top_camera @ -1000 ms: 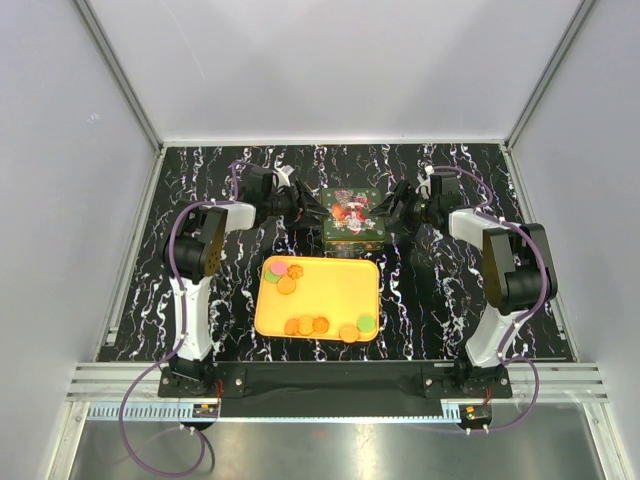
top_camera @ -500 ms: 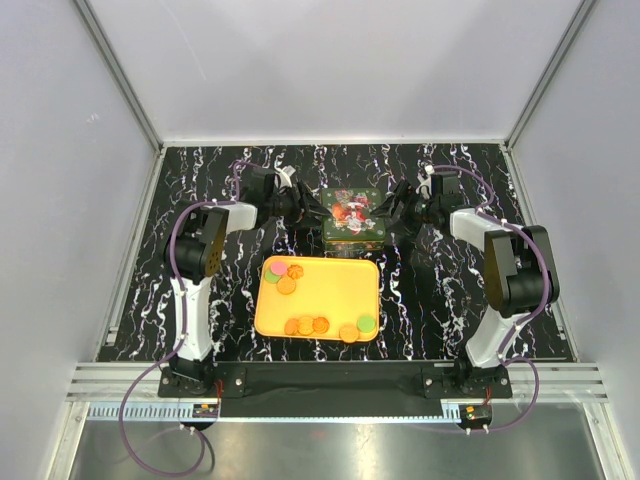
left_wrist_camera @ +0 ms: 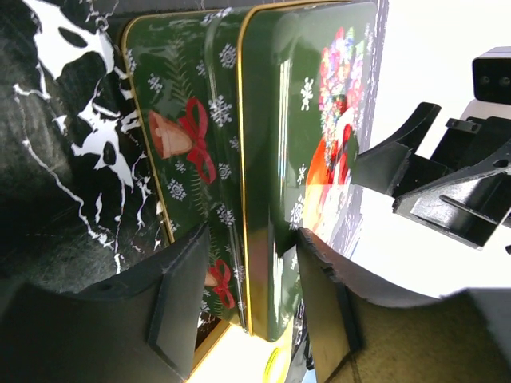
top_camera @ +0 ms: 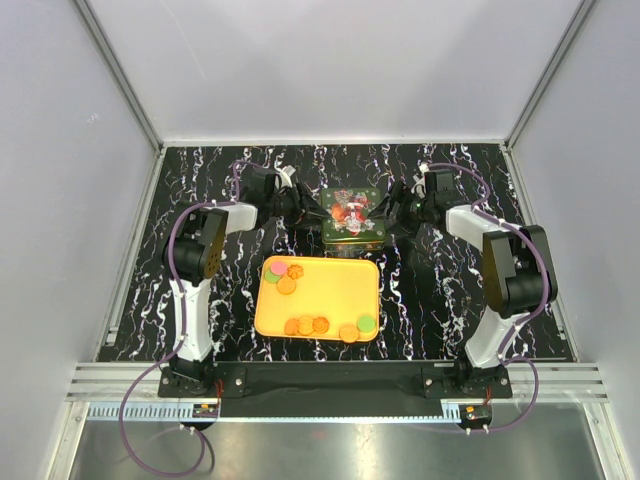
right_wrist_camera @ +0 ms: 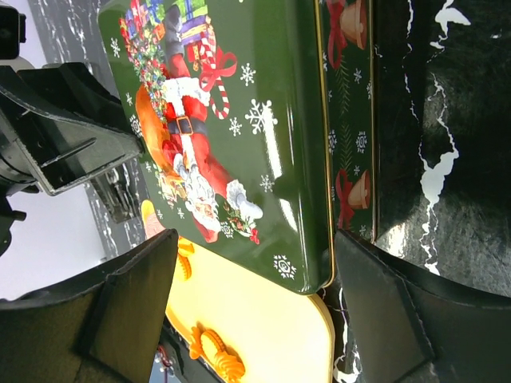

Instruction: Pack the cookies

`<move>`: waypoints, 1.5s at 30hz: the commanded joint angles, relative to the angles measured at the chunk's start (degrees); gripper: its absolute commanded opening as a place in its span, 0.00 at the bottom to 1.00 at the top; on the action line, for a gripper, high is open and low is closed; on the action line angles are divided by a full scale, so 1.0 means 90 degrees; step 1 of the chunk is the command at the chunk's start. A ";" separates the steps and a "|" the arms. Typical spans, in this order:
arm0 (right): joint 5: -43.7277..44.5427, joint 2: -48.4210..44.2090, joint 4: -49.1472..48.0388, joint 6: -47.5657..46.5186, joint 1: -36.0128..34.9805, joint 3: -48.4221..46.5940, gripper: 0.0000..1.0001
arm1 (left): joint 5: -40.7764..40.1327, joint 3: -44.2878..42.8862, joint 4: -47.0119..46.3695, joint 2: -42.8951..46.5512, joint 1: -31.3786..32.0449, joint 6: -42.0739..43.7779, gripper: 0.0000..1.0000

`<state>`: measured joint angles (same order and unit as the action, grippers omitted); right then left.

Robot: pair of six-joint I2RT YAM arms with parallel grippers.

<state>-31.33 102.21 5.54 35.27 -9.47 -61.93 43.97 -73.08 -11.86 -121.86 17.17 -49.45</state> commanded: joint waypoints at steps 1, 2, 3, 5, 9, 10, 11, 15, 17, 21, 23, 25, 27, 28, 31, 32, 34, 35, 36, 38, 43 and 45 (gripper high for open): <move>0.0209 -0.0127 0.0116 -0.0168 -0.0177 -0.0296 0.87 | -0.0168 0.0141 -0.0167 0.0279 0.0084 0.0055 0.48; 0.0239 -0.0107 0.0117 -0.0178 -0.0178 -0.0306 0.87 | -0.0178 0.0161 -0.0177 0.0288 0.0085 0.0045 0.47; 0.0249 -0.0088 0.0117 -0.0188 -0.0187 -0.0316 0.87 | -0.0188 0.0180 -0.0186 0.0279 0.0085 0.0036 0.47; 0.0259 -0.0029 0.0165 -0.0207 -0.0187 -0.0365 0.87 | -0.0198 0.0171 -0.0177 0.0269 0.0094 0.0026 0.47; 0.0298 0.0010 0.0253 -0.0237 -0.0178 -0.0452 0.87 | -0.0149 0.0102 -0.0118 0.0269 0.0094 0.0045 0.53; 0.0404 0.0020 0.0379 -0.0256 -0.0187 -0.0491 0.87 | -0.0158 0.0073 -0.0050 0.0288 0.0085 0.0094 0.56; 0.0473 0.0030 0.0448 -0.0343 -0.0168 -0.0579 0.87 | -0.0158 0.0054 -0.0011 0.0308 0.0085 0.0114 0.58; 0.0532 0.0127 0.0585 -0.0413 -0.0041 -0.0823 0.88 | -0.0139 -0.0199 0.0184 0.0298 0.0075 0.0192 0.61; 0.0464 0.0234 0.0683 -0.0471 0.0075 -0.1018 0.88 | -0.0149 -0.0336 0.0292 0.0298 0.0075 0.0231 0.62; 0.0434 0.0410 0.0771 -0.0637 0.0183 -0.1360 0.90 | -0.0100 -0.0493 0.0409 0.0337 0.0065 0.0338 0.65; 0.0396 0.0605 0.0908 -0.0725 0.0203 -0.1653 0.90 | -0.0012 -0.0542 0.0351 0.0357 0.0026 0.0348 0.66; 0.0376 0.0790 0.0985 -0.0735 0.0193 -0.1896 0.90 | 0.0008 -0.0630 0.0312 0.0366 -0.0003 0.0300 0.67; 0.0327 0.0937 0.0996 -0.0764 0.0193 -0.2024 0.90 | 0.0008 -0.0727 0.0312 0.0337 -0.0062 0.0280 0.67; 0.0308 0.1083 0.1044 -0.0774 0.0193 -0.2160 0.90 | -0.0012 -0.0766 0.0389 0.0299 -0.0081 0.0270 0.67; 0.0317 0.1356 0.1074 -0.0813 0.0203 -0.2356 0.90 | -0.0080 -0.0981 0.0624 0.0172 -0.0120 0.0358 0.67; 0.0346 0.1406 0.1074 -0.0823 0.0193 -0.2396 0.90 | -0.0100 -0.1078 0.0653 0.0142 -0.0130 0.0368 0.67; 0.0356 0.1620 0.1064 -0.0842 0.0193 -0.2571 0.90 | -0.0158 -0.1196 0.0750 0.0045 -0.0140 0.0406 0.67; 0.0376 0.1679 0.1054 -0.0862 0.0193 -0.2630 0.90 | -0.0197 -0.1274 0.0838 -0.0062 -0.0150 0.0426 0.67; 0.0386 0.1748 0.1035 -0.0862 0.0193 -0.2688 0.90 | -0.0246 -0.1400 0.0878 -0.0121 -0.0159 0.0436 0.67; 0.0366 0.1963 0.0996 -0.0852 0.0193 -0.2874 0.90 | -0.0344 -0.1566 0.0859 -0.0296 -0.0169 0.0368 0.67; 0.0346 0.2295 0.0986 -0.0813 0.0184 -0.3167 0.91 | -0.0617 -0.1802 0.1073 -0.0610 -0.0160 0.0387 0.66; 0.0385 0.2353 0.1025 -0.0862 0.0174 -0.3245 0.91 | -0.0705 -0.1744 0.1073 -0.0659 -0.0150 0.0426 0.66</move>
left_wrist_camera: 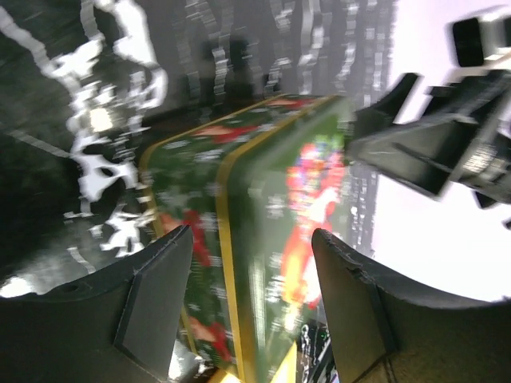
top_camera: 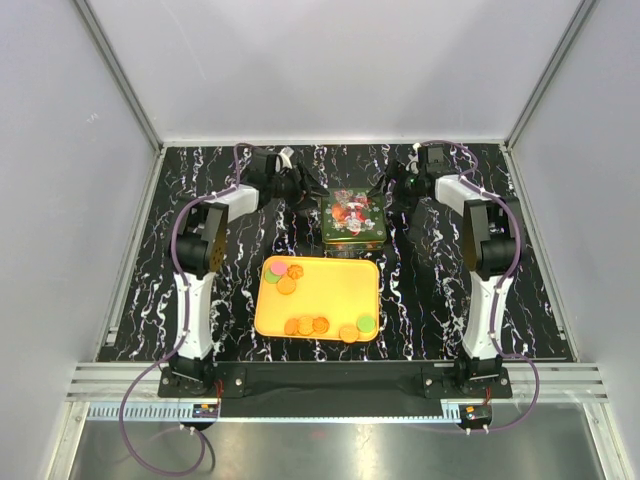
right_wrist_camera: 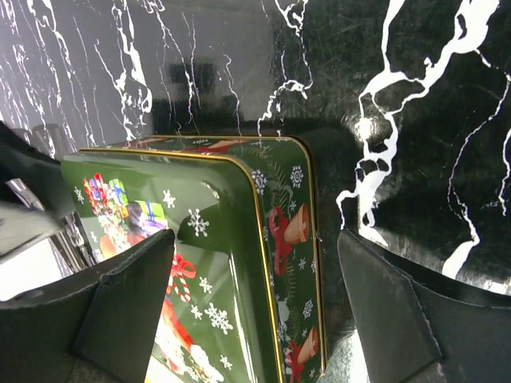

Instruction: Pack the cookies

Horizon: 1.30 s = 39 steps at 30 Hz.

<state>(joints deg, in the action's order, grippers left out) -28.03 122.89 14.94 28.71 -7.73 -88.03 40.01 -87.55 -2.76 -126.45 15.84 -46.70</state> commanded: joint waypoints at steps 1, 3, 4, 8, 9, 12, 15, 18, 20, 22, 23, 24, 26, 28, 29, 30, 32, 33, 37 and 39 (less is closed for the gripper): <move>0.0009 0.0143 0.0097 -0.0143 -0.0030 -0.0481 0.91 | -0.0314 -0.0116 0.0034 -0.0159 -0.0002 0.0091 0.66; 0.0058 0.0232 0.0224 -0.0241 -0.0040 -0.0619 0.91 | -0.0440 -0.0048 0.0024 -0.0149 0.0008 0.0091 0.66; 0.0068 0.0281 0.0264 -0.0250 -0.0050 -0.0687 0.91 | -0.0500 -0.0019 0.0034 -0.0139 0.0018 0.0091 0.66; 0.0146 0.0417 0.0468 -0.0338 -0.0089 -0.0912 0.91 | -0.0900 0.0234 0.0024 -0.0080 0.0018 -0.0016 0.65; 0.0175 0.0437 0.0498 -0.0367 -0.0098 -0.0961 0.91 | -0.1094 0.0293 -0.0034 -0.0071 0.0018 -0.0142 0.65; 0.0272 0.0622 0.0702 -0.0426 -0.0167 -0.1214 0.90 | -0.1387 0.0362 0.0024 -0.0080 0.0115 -0.0192 0.63; 0.0419 0.0768 0.0888 -0.0514 -0.0284 -0.1429 0.90 | -0.1603 0.0469 -0.0053 -0.0139 0.0184 -0.0347 0.59; 0.0468 0.0944 0.0986 -0.0543 -0.0381 -0.1576 0.89 | -0.1662 0.0596 -0.0200 -0.0227 0.0223 -0.0446 0.56; 0.0468 0.1052 0.1055 -0.0553 -0.0450 -0.1674 0.89 | -0.1789 0.0597 -0.0065 -0.0178 0.0281 -0.0427 0.55; 0.0478 0.1169 0.1123 -0.0582 -0.0528 -0.1771 0.88 | -0.1887 0.0500 0.0053 -0.0188 0.0320 -0.0427 0.53; 0.0526 0.1189 0.1143 -0.0582 -0.0567 -0.1801 0.88 | -0.1897 0.0460 0.0160 -0.0227 0.0340 -0.0446 0.52; 0.0556 0.1238 0.1181 -0.0592 -0.0625 -0.1849 0.87 | -0.1916 0.0421 0.0209 -0.0237 0.0359 -0.0456 0.51; 0.0605 0.1287 0.1279 -0.0651 -0.0684 -0.1928 0.86 | -0.1984 0.0333 0.0297 -0.0237 0.0437 -0.0446 0.48; 0.0605 0.1355 0.1338 -0.0661 -0.0733 -0.1957 0.84 | -0.2033 0.0304 0.0462 -0.0237 0.0515 -0.0446 0.45; 0.0586 0.1355 0.1357 -0.0661 -0.0733 -0.1967 0.84 | -0.2053 0.0294 0.0521 -0.0227 0.0526 -0.0446 0.45; 0.0585 0.1346 0.1348 -0.0670 -0.0753 -0.1919 0.83 | -0.2101 0.0304 0.0522 -0.0208 0.0545 -0.0485 0.43; 0.0585 0.1326 0.1338 -0.0699 -0.0821 -0.1860 0.82 | -0.2121 0.0343 0.0522 -0.0188 0.0574 -0.0534 0.40; 0.0595 0.1316 0.1338 -0.0709 -0.0841 -0.1831 0.82 | -0.2179 0.0362 0.0551 -0.0178 0.0594 -0.0563 0.39; 0.0605 0.1336 0.1348 -0.0758 -0.0948 -0.1820 0.80 | -0.2267 0.0459 0.0581 -0.0130 0.0730 -0.0651 0.34; 0.0585 0.1346 0.1396 -0.0807 -0.1026 -0.1840 0.79 | -0.2306 0.0576 0.0464 -0.0032 0.0779 -0.0748 0.31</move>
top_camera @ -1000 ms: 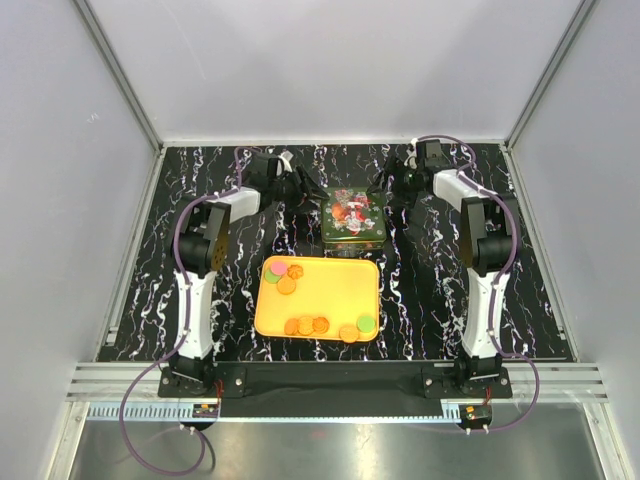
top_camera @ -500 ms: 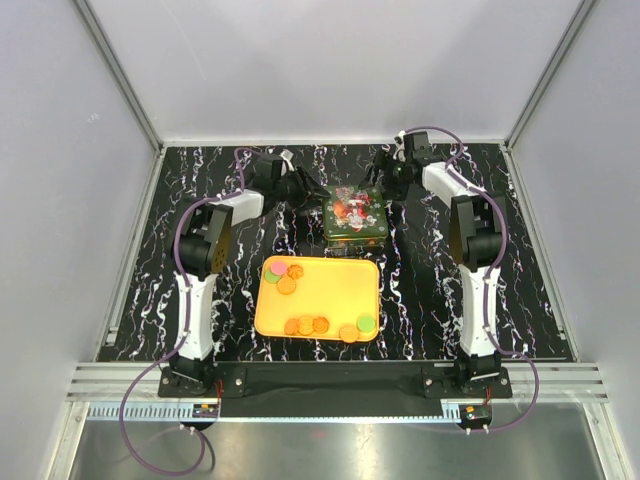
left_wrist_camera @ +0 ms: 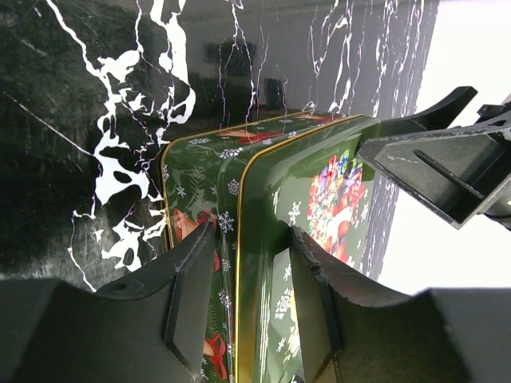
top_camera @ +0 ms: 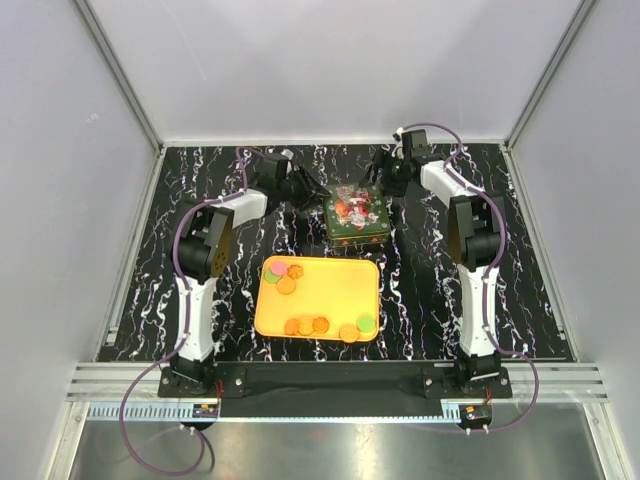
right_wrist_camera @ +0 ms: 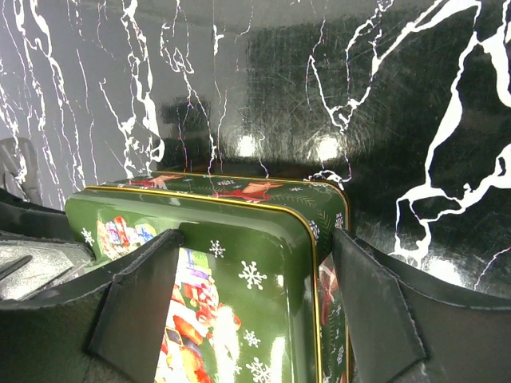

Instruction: Pack the cookies

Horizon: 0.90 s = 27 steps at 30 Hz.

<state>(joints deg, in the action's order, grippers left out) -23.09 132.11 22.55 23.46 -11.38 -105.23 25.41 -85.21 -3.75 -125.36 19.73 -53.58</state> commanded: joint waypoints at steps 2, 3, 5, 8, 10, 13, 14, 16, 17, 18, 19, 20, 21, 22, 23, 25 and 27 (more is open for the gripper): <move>0.0036 0.0301 0.0571 -0.0253 -0.0669 0.0052 0.79 | -0.0714 0.0541 0.0437 -0.0046 0.0435 -0.0042 0.25; 0.0046 0.0291 0.0581 -0.0312 -0.0689 0.0042 0.79 | -0.0743 0.0619 0.0436 -0.0007 0.0484 -0.0091 0.23; 0.0056 0.0282 0.0639 -0.0380 -0.0718 0.0013 0.79 | -0.0763 0.0912 0.0106 0.0100 0.0591 -0.0150 0.20; -0.0022 0.0262 0.0669 -0.0507 -0.0738 -0.0026 0.80 | -0.0714 0.1225 -0.0139 0.0286 0.0738 -0.0238 0.19; -0.0090 0.0311 0.0688 -0.0575 -0.0767 -0.0104 0.81 | -0.0714 0.1381 -0.0189 0.0422 0.0864 -0.0238 0.19; -0.0207 0.0379 0.0766 -0.0702 -0.0855 -0.0299 0.83 | -0.0733 0.1537 -0.0306 0.0628 0.0991 -0.0248 0.23; -0.0266 0.0370 0.0766 -0.0751 -0.0894 -0.0339 0.84 | -0.0675 0.1567 -0.0364 0.0676 0.1001 -0.0277 0.27; -0.0256 0.0360 0.0825 -0.0868 -0.0933 -0.0446 0.86 | -0.0646 0.1645 -0.0404 0.0852 0.0992 -0.0267 0.35; -0.0286 0.0340 0.0806 -0.0907 -0.0943 -0.0466 0.87 | -0.0655 0.1665 -0.0365 0.0911 0.0982 -0.0219 0.38; -0.0247 0.0301 0.0796 -0.0927 -0.0943 -0.0505 0.88 | -0.0675 0.1675 -0.0326 0.0979 0.0982 -0.0180 0.41; -0.0237 0.0272 0.0776 -0.0937 -0.0943 -0.0524 0.89 | -0.0704 0.1665 -0.0287 0.1096 0.0972 -0.0150 0.47; -0.0121 0.0214 0.0786 -0.0947 -0.0943 -0.0534 0.90 | -0.0723 0.1675 -0.0258 0.1136 0.0953 -0.0111 0.50; -0.0013 0.0204 0.0815 -0.0937 -0.0943 -0.0612 0.90 | -0.0724 0.1665 -0.0219 0.1175 0.0924 -0.0072 0.52; 0.0094 0.0184 0.0844 -0.0937 -0.0933 -0.0661 0.91 | -0.0733 0.1655 -0.0170 0.1204 0.0894 -0.0033 0.54; 0.0211 0.0145 0.0845 -0.0956 -0.0933 -0.0681 0.92 | -0.0733 0.1665 -0.0092 0.1272 0.0865 -0.0004 0.57; 0.0464 0.0067 0.0864 -0.0957 -0.0924 -0.0768 0.93 | -0.0724 0.1675 -0.0033 0.1331 0.0778 0.0133 0.58; 0.0720 -0.0050 0.0826 -0.0918 -0.0885 -0.0817 0.95 | -0.0743 0.1733 0.0094 0.1497 0.0719 0.0298 0.60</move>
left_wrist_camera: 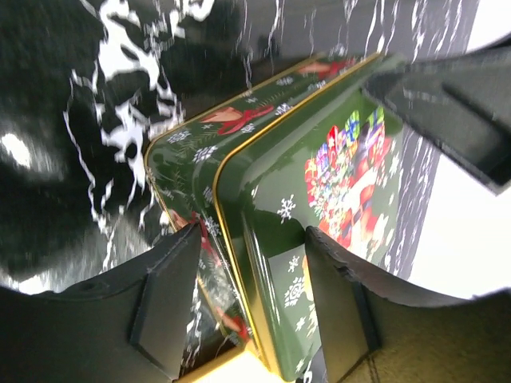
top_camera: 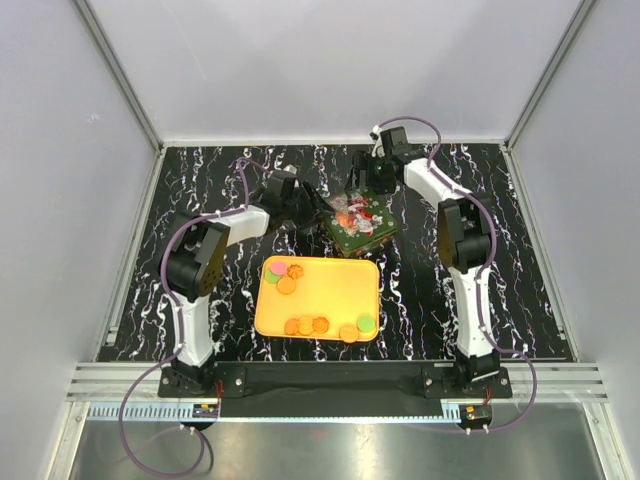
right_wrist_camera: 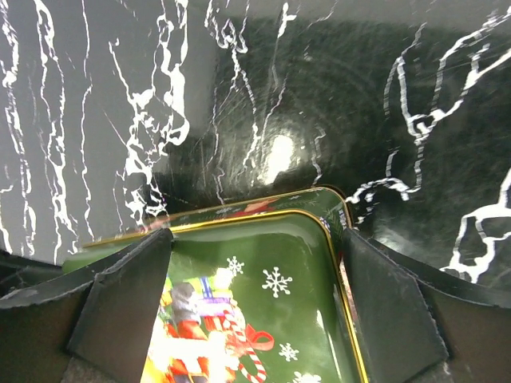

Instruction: Pack the cookies

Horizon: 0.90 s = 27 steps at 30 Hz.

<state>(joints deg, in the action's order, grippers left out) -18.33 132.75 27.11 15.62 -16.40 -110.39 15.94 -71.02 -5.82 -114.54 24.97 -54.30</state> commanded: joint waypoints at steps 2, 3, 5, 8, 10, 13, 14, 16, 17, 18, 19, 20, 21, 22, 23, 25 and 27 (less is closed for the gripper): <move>0.0385 -0.0189 0.0269 0.0042 -0.0268 -0.0293 0.95 | 0.0299 0.0186 0.0480 0.0421 0.0048 0.0603 0.62; 0.0434 -0.0257 0.0249 0.0119 -0.0209 -0.0351 0.96 | 0.0318 0.0186 0.0530 0.0538 -0.0020 0.0681 0.63; 0.0580 -0.0345 0.0181 0.0217 -0.0131 -0.0381 0.97 | 0.0376 0.0186 0.0627 0.0666 -0.0079 0.0867 0.64; 0.0620 -0.0569 0.0142 0.0393 0.0132 -0.0352 0.98 | 0.0513 0.0196 0.0628 0.0812 -0.0216 0.0975 0.68; 0.0543 -0.0765 0.0122 0.0559 0.0347 -0.0225 0.98 | 0.0776 0.0206 0.0569 0.0813 -0.0303 0.0995 0.69; 0.0532 -0.1087 0.0171 0.0657 0.0484 0.0184 0.98 | 0.1031 0.0293 0.0316 0.0755 -0.0421 0.0868 0.70; 0.0523 -0.1339 0.0065 0.0667 0.0543 0.0601 0.98 | 0.1186 0.0304 0.0141 0.0715 -0.0450 0.0761 0.70; 0.0513 -0.1604 -0.0072 0.0745 0.0592 0.1072 0.98 | 0.1372 0.0216 0.0032 0.0569 -0.0528 0.0663 0.70; 0.0397 -0.1731 -0.0170 0.0784 0.0631 0.1325 0.98 | 0.1460 0.0196 -0.0103 0.0443 -0.0538 0.0614 0.70; 0.0347 -0.1984 -0.0316 0.0842 0.0651 0.1811 0.98 | 0.1557 0.0138 -0.0143 0.0355 -0.0548 0.0536 0.70; 0.0308 -0.2112 -0.0404 0.0872 0.0651 0.2048 0.98 | 0.1597 0.0099 -0.0182 0.0296 -0.0548 0.0516 0.70; 0.0308 -0.2364 -0.0589 0.0911 0.0680 0.2515 0.98 | 0.1675 0.0050 -0.0183 0.0169 -0.0548 0.0497 0.70; 0.0269 -0.2473 -0.0639 0.0940 0.0699 0.2722 0.99 | 0.1705 0.0011 -0.0222 0.0120 -0.0548 0.0468 0.70; 0.0220 -0.2581 -0.0727 0.0979 0.0729 0.2927 0.99 | 0.1715 0.0011 -0.0241 0.0071 -0.0577 0.0448 0.70; 0.0114 -0.2678 -0.0834 0.1028 0.0748 0.3132 0.99 | 0.1715 0.0030 -0.0348 0.0032 -0.0587 0.0409 0.70; -0.0014 -0.2942 -0.1195 0.1223 0.0787 0.3699 0.99 | 0.1744 0.0040 -0.0417 -0.0085 -0.0626 0.0311 0.69; -0.0209 -0.3060 -0.1469 0.1398 0.0778 0.4060 0.99 | 0.1744 -0.0008 -0.0398 -0.0241 -0.0626 0.0301 0.68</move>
<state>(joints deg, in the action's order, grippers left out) -17.12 108.99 20.45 25.10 -9.58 -77.25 29.39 -69.25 -6.07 -115.20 19.77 -50.48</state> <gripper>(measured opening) 0.986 0.684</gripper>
